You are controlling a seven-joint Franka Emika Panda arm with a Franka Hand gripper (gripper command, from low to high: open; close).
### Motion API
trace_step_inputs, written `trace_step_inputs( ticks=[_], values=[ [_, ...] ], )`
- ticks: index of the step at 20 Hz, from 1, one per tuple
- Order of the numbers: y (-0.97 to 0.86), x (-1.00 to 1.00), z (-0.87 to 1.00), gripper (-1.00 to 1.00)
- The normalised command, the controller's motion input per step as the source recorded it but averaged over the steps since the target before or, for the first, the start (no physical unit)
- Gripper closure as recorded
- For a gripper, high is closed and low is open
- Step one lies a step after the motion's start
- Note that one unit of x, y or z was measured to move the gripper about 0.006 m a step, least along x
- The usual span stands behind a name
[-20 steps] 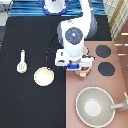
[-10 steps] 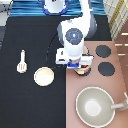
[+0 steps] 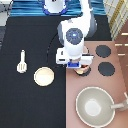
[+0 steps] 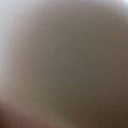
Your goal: Take the lid off the pot, put the pot on the plate, and use the tool to push the pot to the front of the table.
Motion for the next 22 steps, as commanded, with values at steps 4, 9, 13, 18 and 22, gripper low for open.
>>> trace_step_inputs(
  ticks=[4, 9, 13, 18, 22],
  values=[
    [0.02, -0.32, 0.67, 1.00],
    [-0.39, -0.66, 0.79, 1.00],
    [-0.70, -0.47, 0.70, 1.00],
    [-0.87, -0.29, 0.54, 1.00],
    [-0.96, -0.15, 0.40, 1.00]
  ],
)
